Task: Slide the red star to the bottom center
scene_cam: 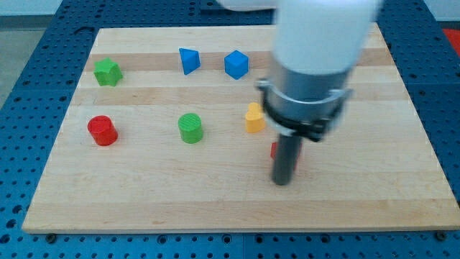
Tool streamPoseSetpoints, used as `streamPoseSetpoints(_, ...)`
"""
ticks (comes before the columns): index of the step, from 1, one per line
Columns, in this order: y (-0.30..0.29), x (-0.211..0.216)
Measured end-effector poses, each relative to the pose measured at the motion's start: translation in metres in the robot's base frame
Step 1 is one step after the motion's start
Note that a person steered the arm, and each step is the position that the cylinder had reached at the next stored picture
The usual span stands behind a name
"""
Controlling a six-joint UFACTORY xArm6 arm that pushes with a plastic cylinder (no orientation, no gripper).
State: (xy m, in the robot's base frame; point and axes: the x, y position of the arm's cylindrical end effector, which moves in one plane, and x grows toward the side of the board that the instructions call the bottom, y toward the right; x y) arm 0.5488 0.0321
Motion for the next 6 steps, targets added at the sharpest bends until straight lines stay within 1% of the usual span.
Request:
streamPoseSetpoints(1, -0.029, 0.005)
streamPoseSetpoints(2, 0.001, 0.029)
streamPoseSetpoints(3, 0.057, 0.034)
streamPoseSetpoints(4, 0.103, -0.006)
streamPoseSetpoints(5, 0.111, -0.040)
streamPoseSetpoints(6, 0.078, -0.046)
